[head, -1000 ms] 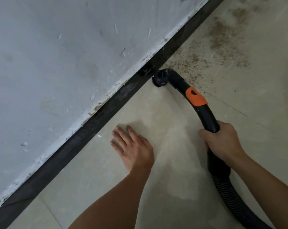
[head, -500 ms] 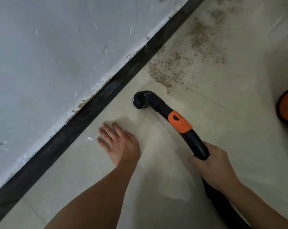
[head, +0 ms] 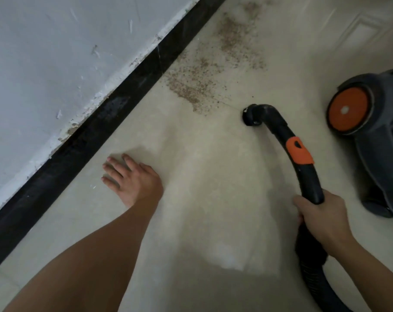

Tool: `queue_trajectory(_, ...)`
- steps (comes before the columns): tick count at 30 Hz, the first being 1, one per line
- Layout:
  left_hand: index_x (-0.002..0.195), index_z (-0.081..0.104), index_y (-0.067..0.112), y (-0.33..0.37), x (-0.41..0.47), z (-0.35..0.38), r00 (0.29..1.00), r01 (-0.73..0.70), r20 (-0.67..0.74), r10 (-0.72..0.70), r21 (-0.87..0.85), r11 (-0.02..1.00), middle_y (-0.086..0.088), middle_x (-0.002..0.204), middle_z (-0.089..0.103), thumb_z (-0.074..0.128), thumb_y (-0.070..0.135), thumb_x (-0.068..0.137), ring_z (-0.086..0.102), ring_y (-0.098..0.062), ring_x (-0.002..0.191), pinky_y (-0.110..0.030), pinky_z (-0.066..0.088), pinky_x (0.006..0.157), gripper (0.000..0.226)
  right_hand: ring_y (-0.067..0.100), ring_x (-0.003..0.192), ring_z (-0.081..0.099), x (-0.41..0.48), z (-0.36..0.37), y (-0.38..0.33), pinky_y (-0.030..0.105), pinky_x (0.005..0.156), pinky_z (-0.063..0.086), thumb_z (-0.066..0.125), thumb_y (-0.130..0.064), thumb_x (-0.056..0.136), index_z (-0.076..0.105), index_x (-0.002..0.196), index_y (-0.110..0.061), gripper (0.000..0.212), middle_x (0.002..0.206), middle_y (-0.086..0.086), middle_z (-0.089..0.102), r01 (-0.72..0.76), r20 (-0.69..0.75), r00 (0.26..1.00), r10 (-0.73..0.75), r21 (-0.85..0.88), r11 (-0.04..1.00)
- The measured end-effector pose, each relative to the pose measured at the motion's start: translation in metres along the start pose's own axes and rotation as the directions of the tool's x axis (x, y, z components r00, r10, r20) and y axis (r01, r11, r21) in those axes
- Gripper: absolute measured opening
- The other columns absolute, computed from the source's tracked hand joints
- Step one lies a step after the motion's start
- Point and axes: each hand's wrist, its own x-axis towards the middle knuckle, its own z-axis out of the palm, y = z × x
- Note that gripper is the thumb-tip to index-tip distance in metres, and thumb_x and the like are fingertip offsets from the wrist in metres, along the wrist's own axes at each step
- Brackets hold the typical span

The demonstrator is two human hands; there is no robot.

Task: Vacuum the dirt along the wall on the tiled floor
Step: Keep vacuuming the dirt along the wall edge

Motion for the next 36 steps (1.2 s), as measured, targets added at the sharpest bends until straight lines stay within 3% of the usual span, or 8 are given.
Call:
queue_trajectory(4,0.151,0.025,0.007,0.001,0.000,-0.001,1.000,0.015,0.008,-0.016,0.011,1.000,-0.023,0.159,0.008,0.027,0.031,0.098,0.003,-0.038,0.147,-0.054,0.000,0.118,0.058,0.021,0.047,0.051,-0.011,0.016,-0.003,0.032,0.047,0.043,0.071,-0.008,0.077,0.057,0.069,-0.006,0.016,0.056,0.011,0.057,0.156,0.144,0.979,-0.142,-0.084,0.984)
queue_trajectory(6,0.151,0.024,0.008,0.002,-0.001,-0.002,1.000,0.013,0.001,-0.013,0.011,1.000,-0.023,0.159,0.008,0.028,0.031,0.098,0.004,-0.038,0.147,-0.054,0.002,0.118,0.058,0.018,0.048,0.051,0.002,0.012,-0.005,0.028,0.048,0.041,0.072,-0.009,0.078,0.059,0.071,-0.009,0.016,0.056,0.008,0.056,0.154,0.092,0.985,-0.145,-0.094,0.984)
queue_trajectory(10,0.150,0.025,0.007,0.002,-0.002,-0.001,1.000,0.010,-0.012,-0.010,0.012,1.000,-0.023,0.159,0.010,0.029,0.030,0.097,0.006,-0.038,0.147,-0.055,0.004,0.118,0.057,0.028,0.057,0.060,0.065,0.002,-0.023,0.033,0.057,0.050,0.073,-0.017,0.078,0.066,0.083,-0.002,0.017,0.066,0.015,0.062,0.009,-0.107,0.994,-0.005,0.042,0.999)
queue_trajectory(14,0.150,0.027,0.007,0.003,-0.003,-0.001,1.000,0.010,-0.019,-0.010,0.001,1.000,-0.024,0.158,0.012,0.030,0.029,0.097,0.007,-0.038,0.147,-0.054,0.004,0.118,0.057,0.026,0.049,0.056,0.091,0.010,-0.048,0.032,0.053,0.048,0.072,-0.015,0.076,0.066,0.082,-0.001,0.016,0.063,0.014,0.061,0.017,-0.063,0.998,-0.009,0.130,0.991)
queue_trajectory(21,0.150,0.026,0.007,0.003,-0.004,-0.002,1.000,0.013,-0.017,-0.013,0.000,1.000,-0.024,0.159,0.011,0.031,0.029,0.097,0.006,-0.038,0.147,-0.054,0.004,0.118,0.058,0.024,0.051,0.053,0.009,0.024,-0.020,0.030,0.049,0.041,0.073,-0.010,0.076,0.058,0.069,-0.010,0.017,0.058,0.010,0.058,0.193,0.163,0.970,-0.177,-0.082,0.978)
queue_trajectory(26,0.151,0.022,0.007,0.005,-0.003,-0.003,1.000,0.017,0.002,-0.017,0.001,1.000,-0.022,0.160,0.007,0.028,0.031,0.098,0.002,-0.037,0.148,-0.053,0.001,0.119,0.058,0.024,0.050,0.056,0.058,0.031,-0.062,0.026,0.048,0.042,0.071,-0.011,0.080,0.060,0.074,-0.006,0.013,0.060,0.012,0.061,0.139,0.042,0.989,-0.139,0.000,0.990)
queue_trajectory(33,0.149,0.028,0.005,0.003,-0.003,0.000,1.000,0.014,-0.024,-0.014,-0.017,1.000,-0.025,0.158,0.015,0.034,0.028,0.097,0.008,-0.040,0.146,-0.055,0.005,0.118,0.057,0.019,0.049,0.047,-0.007,0.037,-0.036,0.030,0.046,0.038,0.074,-0.005,0.075,0.059,0.070,-0.012,0.017,0.058,0.012,0.058,0.205,0.230,0.957,-0.175,-0.115,0.972)
queue_trajectory(36,0.149,0.030,0.004,0.004,-0.003,0.000,1.000,0.017,-0.016,-0.017,-0.013,1.000,-0.026,0.157,0.017,0.029,0.029,0.097,0.010,-0.041,0.146,-0.056,0.006,0.118,0.057,0.021,0.051,0.050,0.023,0.039,-0.049,0.030,0.048,0.040,0.073,-0.006,0.077,0.058,0.069,-0.009,0.018,0.059,0.011,0.057,0.212,0.178,0.965,-0.192,-0.097,0.973)
